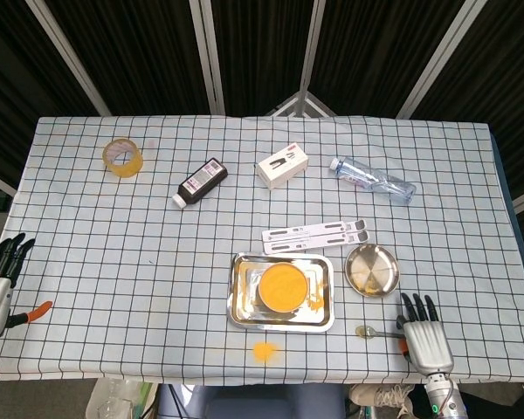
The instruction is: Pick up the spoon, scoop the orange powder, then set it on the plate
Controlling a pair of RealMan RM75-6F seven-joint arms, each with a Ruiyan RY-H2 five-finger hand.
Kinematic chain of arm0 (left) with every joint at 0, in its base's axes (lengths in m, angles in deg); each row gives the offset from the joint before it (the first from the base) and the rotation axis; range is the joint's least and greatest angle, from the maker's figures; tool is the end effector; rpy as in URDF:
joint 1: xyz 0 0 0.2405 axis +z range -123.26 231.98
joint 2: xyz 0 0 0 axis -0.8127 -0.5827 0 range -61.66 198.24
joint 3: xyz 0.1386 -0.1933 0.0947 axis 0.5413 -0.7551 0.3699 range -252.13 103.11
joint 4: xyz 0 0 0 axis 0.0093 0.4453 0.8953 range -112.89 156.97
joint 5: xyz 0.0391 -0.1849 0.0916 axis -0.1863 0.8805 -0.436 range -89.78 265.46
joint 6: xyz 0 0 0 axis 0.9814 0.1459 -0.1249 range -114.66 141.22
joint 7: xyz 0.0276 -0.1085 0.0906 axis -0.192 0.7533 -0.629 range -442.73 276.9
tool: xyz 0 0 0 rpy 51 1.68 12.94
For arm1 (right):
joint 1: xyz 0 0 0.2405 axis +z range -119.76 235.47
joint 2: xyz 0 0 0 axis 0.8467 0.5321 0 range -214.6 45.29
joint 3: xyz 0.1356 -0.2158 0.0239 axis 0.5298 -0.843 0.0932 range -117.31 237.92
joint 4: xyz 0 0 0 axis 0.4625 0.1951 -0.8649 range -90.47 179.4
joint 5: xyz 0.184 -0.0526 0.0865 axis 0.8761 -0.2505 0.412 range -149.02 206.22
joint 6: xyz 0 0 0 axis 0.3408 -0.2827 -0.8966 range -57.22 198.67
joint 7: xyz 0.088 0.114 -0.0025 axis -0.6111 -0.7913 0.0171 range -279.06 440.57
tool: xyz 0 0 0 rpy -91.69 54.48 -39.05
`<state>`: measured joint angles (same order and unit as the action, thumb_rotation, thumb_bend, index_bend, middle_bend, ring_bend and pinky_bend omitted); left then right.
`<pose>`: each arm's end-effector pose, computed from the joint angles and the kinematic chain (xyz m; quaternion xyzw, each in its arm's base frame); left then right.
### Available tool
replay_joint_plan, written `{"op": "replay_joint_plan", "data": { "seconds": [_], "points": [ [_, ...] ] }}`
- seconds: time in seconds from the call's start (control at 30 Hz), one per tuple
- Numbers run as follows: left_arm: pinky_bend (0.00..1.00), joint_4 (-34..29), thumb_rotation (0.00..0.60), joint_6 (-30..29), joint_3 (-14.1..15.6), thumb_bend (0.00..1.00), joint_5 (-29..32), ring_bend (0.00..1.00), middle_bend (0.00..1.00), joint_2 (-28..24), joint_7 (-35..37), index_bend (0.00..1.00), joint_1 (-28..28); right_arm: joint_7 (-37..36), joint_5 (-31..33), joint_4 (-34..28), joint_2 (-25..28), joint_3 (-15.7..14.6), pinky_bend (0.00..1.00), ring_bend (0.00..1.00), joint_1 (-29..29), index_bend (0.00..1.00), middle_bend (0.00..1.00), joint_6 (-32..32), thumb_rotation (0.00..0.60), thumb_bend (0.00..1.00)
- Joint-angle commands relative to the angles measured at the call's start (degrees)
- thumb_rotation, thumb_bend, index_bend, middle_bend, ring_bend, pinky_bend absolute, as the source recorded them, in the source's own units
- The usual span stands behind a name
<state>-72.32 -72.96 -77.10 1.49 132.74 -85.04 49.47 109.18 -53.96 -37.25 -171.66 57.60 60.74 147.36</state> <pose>-0.3017 0.1796 0.1556 -0.5935 -0.3827 -0.3965 0.5865 -0.3145 -0.1436 0.0124 0.6941 -0.3765 0.2218 0.5720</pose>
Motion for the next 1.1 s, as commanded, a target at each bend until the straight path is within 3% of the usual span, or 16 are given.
{"op": "replay_joint_plan", "data": {
  "seconds": [0.03,0.23,0.53,0.77,1.1],
  "points": [
    [0.00,0.0,0.600,0.0,0.0,0.00,0.0,0.00,0.00,0.0,0.0,0.00,0.0,0.1,0.1,0.1,-0.1,-0.1,0.00,0.00,0.0,0.49,0.10,-0.1,0.600,0.42],
    [0.00,-0.1,0.600,0.1,0.0,0.00,0.0,0.00,0.00,-0.1,0.1,0.00,0.0,0.3,0.7,0.6,-0.3,0.0,0.00,0.00,0.0,0.49,0.11,-0.7,0.600,0.42],
    [0.00,-0.2,0.600,0.2,0.1,0.00,0.1,0.00,0.00,-0.1,0.0,0.00,0.0,0.2,1.6,0.8,-0.5,0.2,0.00,0.00,0.1,0.58,0.13,-1.1,0.600,0.43],
    [0.00,-0.2,0.600,0.2,0.1,0.00,0.2,0.00,0.00,-0.1,0.0,0.00,0.0,0.1,1.5,0.4,-0.3,0.3,0.00,0.00,0.1,0.60,0.13,-1.0,0.600,0.45],
    [0.00,-0.3,0.600,0.3,0.0,0.00,0.3,0.00,0.00,-0.2,0.0,0.00,0.0,-1.8,1.3,-5.1,2.2,2.0,0.00,0.00,0.5,0.60,0.13,0.6,0.600,0.45]
  ]
}}
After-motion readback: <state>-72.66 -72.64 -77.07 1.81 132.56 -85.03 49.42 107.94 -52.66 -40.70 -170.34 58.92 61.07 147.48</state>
